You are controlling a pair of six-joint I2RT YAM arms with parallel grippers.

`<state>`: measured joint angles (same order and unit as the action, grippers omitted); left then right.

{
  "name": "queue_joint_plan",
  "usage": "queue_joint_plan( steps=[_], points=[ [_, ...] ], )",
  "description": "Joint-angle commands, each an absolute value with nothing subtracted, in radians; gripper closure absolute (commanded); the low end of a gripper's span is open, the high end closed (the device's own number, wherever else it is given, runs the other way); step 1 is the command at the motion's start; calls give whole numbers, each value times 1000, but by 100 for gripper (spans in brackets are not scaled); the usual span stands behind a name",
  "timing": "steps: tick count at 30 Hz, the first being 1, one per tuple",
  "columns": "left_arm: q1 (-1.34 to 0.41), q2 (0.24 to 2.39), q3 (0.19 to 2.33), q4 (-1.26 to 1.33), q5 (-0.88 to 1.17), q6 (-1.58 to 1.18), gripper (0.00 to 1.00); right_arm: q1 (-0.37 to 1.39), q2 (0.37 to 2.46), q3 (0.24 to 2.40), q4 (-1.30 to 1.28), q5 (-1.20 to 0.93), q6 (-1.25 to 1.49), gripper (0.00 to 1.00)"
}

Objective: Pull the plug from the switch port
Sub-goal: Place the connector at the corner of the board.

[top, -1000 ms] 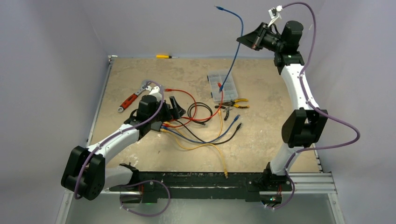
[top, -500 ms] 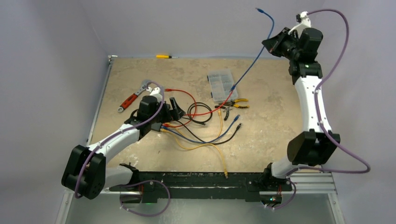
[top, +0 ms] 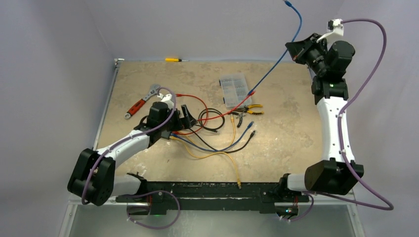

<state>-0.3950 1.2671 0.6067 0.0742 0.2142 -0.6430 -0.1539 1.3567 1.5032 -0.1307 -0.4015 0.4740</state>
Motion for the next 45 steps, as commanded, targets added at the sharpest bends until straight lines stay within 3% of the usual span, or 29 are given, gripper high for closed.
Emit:
queue_joint_plan(
  steps=[1,9,19,30,39,45],
  points=[
    [-402,1307,599,151,272,-640,3,-163,1329,1447,108,-621,584,100],
    [-562,1387,745,112,187,-566,7,-159,1364,1278,365,-864,774,100],
    [-744,1559,947,162,161,-536,16,-83,1375,1205,448,-900,829,100],
    [-767,1396,954,249,94,-523,16,-60,1360,1195,449,-905,837,100],
    [-768,1433,991,114,3,-500,18,-60,1381,1311,64,-624,539,100],
    [-766,1378,925,85,-84,-513,7,-61,1441,1411,-229,-278,375,100]
  ],
)
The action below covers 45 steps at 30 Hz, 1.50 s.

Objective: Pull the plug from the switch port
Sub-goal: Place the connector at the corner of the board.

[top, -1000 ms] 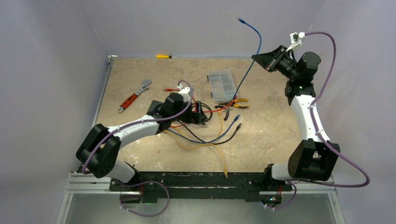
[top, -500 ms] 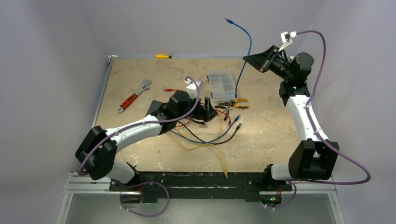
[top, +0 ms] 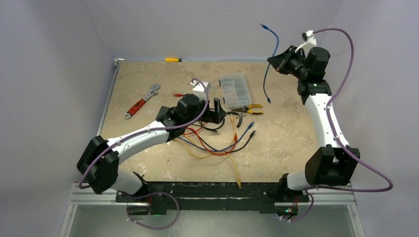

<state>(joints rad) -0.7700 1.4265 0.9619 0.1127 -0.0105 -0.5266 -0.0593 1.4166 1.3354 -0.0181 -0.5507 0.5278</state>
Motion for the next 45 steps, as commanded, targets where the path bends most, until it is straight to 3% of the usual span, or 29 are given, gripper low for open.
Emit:
queue_joint_plan(
  steps=[1,10,23,39,45],
  points=[
    [-764,1373,917,80,-92,-515,6,-61,1448,1416,-249,-237,367,100],
    [-720,1333,857,52,-92,-547,4,-61,1581,1472,-385,18,303,100],
    [-650,1280,764,117,60,-609,3,-62,1881,1500,-418,-3,288,100],
    [-583,1188,638,126,149,-659,2,-61,2053,1807,-560,136,293,100],
    [-576,1174,621,133,151,-662,1,-61,1979,1755,-509,81,298,65]
  ],
)
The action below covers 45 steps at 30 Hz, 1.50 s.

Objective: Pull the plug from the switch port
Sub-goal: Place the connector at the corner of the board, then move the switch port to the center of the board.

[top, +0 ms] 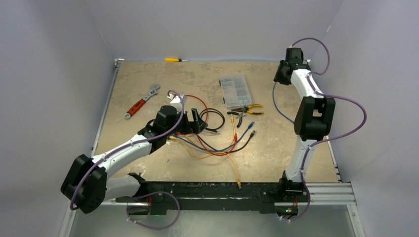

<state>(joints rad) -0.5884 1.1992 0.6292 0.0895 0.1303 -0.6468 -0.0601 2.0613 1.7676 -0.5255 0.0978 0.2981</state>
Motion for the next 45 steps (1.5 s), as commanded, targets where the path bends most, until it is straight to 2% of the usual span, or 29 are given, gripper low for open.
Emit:
queue_joint_plan(
  steps=[1,4,7,11,16,20,23,38,45],
  points=[
    [-576,1176,622,134,153,-663,1,-61,1960,1745,-497,73,300,58],
    [-573,1186,619,142,158,-665,1,-61,1897,1691,-438,23,294,37],
    [-567,1190,614,157,166,-668,1,-61,1832,1632,-380,-60,290,22],
    [-548,1188,618,156,170,-655,1,-61,1770,1584,-316,-127,270,12],
    [-510,1180,637,110,160,-621,1,-61,1708,1474,-211,-315,292,3],
    [-470,1172,646,62,128,-588,1,-47,1718,1416,-175,-426,310,2],
    [-454,1164,650,29,82,-565,1,-9,1730,1381,-156,-420,306,2],
    [-395,1208,722,-253,-340,-564,1,451,1809,1275,-5,-474,340,4],
    [-286,1305,747,-263,-297,-550,1,599,1948,1372,-27,-427,319,7]
  ],
)
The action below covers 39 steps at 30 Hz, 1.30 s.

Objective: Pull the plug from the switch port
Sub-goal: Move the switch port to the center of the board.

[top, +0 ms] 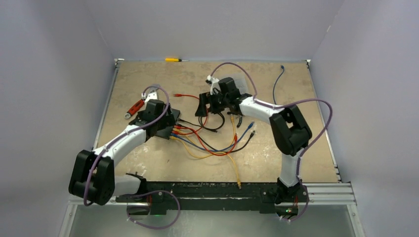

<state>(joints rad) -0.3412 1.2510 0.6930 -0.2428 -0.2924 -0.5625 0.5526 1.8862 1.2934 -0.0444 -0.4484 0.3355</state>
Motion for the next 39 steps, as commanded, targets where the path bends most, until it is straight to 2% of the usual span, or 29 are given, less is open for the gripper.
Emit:
queue_joint_plan(
  steps=[1,10,17,25,30,39],
  points=[
    [-268,1330,758,-266,-287,-549,1,616,1967,1387,-26,-427,321,8],
    [-120,1420,767,-205,-144,-549,1,720,2128,1568,-57,-366,354,10],
    [-63,1492,761,-135,-20,-541,1,732,2231,1679,-95,-406,353,14],
    [-63,1579,759,-101,155,-521,8,735,2247,1618,-64,-511,351,24],
    [-63,1542,714,-94,219,-542,15,736,2229,1564,-48,-573,344,35],
    [-66,1442,628,-124,312,-575,28,736,2175,1452,31,-676,360,48]
  ],
)
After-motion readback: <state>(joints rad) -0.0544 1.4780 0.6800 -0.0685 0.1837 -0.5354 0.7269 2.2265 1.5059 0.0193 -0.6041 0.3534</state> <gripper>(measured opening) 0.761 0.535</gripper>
